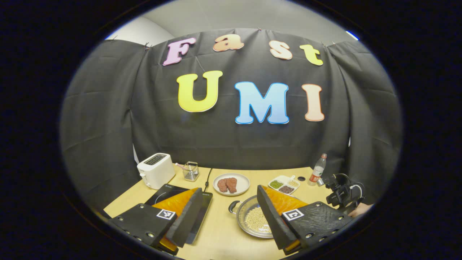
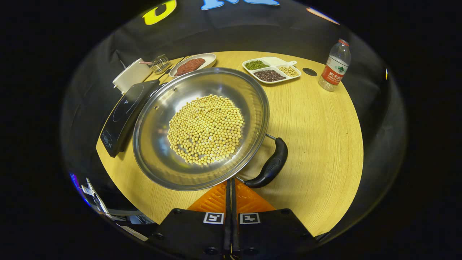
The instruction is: First push the handle of the pot to place it horizontally, then grasp the pot with both hands and set it on the induction cooktop.
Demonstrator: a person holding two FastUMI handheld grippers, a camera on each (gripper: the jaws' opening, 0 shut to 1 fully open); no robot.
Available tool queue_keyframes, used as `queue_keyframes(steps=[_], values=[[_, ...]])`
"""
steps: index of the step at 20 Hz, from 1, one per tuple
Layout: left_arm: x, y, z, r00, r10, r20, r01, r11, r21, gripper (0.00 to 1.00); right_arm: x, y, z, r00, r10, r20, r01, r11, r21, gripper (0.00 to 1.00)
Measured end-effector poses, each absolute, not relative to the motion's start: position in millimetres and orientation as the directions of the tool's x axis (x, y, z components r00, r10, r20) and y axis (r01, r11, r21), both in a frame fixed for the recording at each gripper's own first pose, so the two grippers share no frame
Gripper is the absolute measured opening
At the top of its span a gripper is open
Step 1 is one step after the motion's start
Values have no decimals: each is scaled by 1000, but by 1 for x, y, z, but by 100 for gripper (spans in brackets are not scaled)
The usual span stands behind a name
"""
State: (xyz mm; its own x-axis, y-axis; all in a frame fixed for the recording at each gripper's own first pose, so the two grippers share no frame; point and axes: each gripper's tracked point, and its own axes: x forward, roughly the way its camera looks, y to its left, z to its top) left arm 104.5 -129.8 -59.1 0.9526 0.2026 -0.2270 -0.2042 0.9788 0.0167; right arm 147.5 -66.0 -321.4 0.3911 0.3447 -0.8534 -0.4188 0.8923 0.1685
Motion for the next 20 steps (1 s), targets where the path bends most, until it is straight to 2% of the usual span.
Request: queue_keyframes(steps=[1,2,3,4,8,14,16,20], values=[[104,-133,-60,950,213,-230,-212,977,29,95,149,-67,-321,388,358,-850,-411,892,188,2],[103,-134,-59,946,225,-232,-223,974,33,92,152,-69,-321,387,370,-844,-402,892,207,2],[102,-136,-62,943,233,-238,-235,972,24,95,155,-71,-321,391,379,-839,-388,894,224,2],[101,-139,-65,940,235,-246,-241,971,6,88,159,-73,-320,396,387,-833,-370,897,241,2],[97,-144,-68,930,254,-267,-262,965,8,88,167,-77,-319,413,406,-815,-323,902,286,2],[111,-147,-76,933,226,-280,-229,973,25,92,182,-83,-319,463,383,-799,-242,922,301,2],[116,-144,-77,936,211,-281,-214,977,21,88,188,-84,-318,474,376,-796,-206,926,315,2],[118,-132,-80,940,193,-281,-194,981,25,89,197,-89,-316,511,339,-790,-138,939,314,2]])
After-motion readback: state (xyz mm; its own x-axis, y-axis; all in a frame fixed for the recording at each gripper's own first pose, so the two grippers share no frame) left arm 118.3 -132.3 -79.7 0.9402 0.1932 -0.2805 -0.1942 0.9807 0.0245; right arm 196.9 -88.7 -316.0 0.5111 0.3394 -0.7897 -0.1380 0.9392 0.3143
